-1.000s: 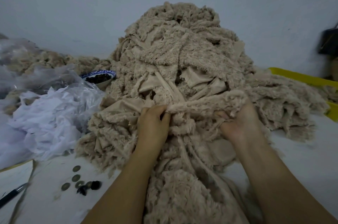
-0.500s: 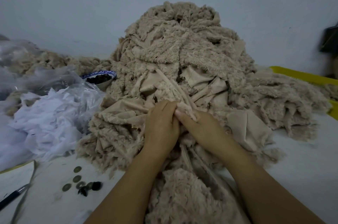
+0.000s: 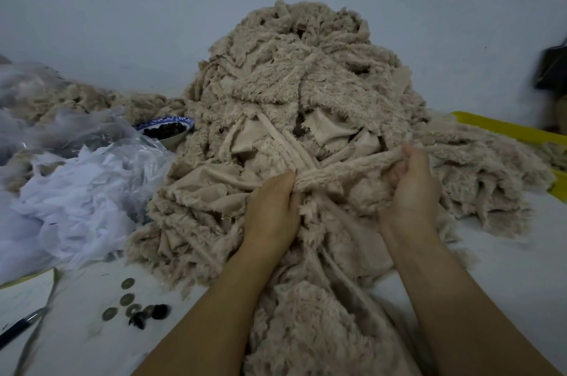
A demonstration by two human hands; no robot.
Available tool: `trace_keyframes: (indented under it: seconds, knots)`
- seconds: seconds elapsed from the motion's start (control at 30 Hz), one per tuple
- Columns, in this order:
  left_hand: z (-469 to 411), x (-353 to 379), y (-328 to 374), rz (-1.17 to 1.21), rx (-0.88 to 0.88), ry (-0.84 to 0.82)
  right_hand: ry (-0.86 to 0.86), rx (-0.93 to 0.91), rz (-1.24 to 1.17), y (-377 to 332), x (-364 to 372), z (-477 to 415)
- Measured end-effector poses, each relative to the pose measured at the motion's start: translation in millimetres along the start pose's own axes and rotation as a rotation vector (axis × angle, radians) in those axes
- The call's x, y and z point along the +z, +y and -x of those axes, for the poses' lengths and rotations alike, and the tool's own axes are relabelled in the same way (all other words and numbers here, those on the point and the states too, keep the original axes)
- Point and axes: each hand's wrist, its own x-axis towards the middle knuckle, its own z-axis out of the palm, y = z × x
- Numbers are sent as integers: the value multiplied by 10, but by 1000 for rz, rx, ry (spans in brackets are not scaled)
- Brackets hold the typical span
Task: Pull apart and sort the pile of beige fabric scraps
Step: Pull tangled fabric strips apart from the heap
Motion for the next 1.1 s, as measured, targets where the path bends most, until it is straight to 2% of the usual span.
trace_keyframes:
  seconds: [0.03, 0.1, 0.17, 0.23, 0.27, 0.3, 0.37, 0.43, 0.5, 0.53, 0.63, 0.7, 0.73, 0.8, 0.9, 0.97, 1.07, 1.1]
  knots:
    - [5, -13, 17, 0, 0, 24, -17, 25, 83, 36, -23, -45]
    - [27, -26, 49, -2, -9, 38, -145, 44, 458, 138, -84, -100]
    - [42, -29, 61, -44, -15, 17, -304, -165, 826, 215, -92, -44]
    - [51, -22, 69, -136, -2, -33, -458, -505, 965, 269, -85, 29]
    - [53, -18, 75, -166, 6, -51, -546, -591, 986, 288, -61, 75]
    - [53, -15, 79, -169, 6, -62, -632, -627, 1035, 308, -32, 126]
    - [56, -15, 86, -125, -14, -73, -762, -572, 1248, 343, 23, 211]
    - [54, -13, 70, -61, -42, -80, -724, -506, 1385, 367, 44, 215]
    - [42, 8, 34, -19, -52, -113, -618, -530, 1348, 362, 65, 224]
    - [34, 27, 8, -8, -53, -143, -623, -485, 1272, 358, 72, 249]
    - [-41, 57, -119, 19, -156, -206, -691, -234, 838, 287, 128, 327]
    - [-90, 41, -224, 69, -285, -177, -543, -103, 444, 147, 156, 304]
    - [-91, 28, -264, 103, -319, -157, -474, -97, 331, 106, 139, 234]
    - [-47, -5, -253, 145, -284, -148, -432, -128, 408, 104, 71, 160]
    - [61, -40, -141, 188, -79, -89, -456, -68, 480, 221, 33, 106]
    - [114, -84, 39, 373, -19, -44, -496, -58, 532, 260, 76, 125]
    - [140, -66, 195, 602, -123, -111, -632, -90, 652, 322, 91, 199]
    - [140, -46, 208, 648, -167, -86, -677, -97, 674, 320, 95, 244]
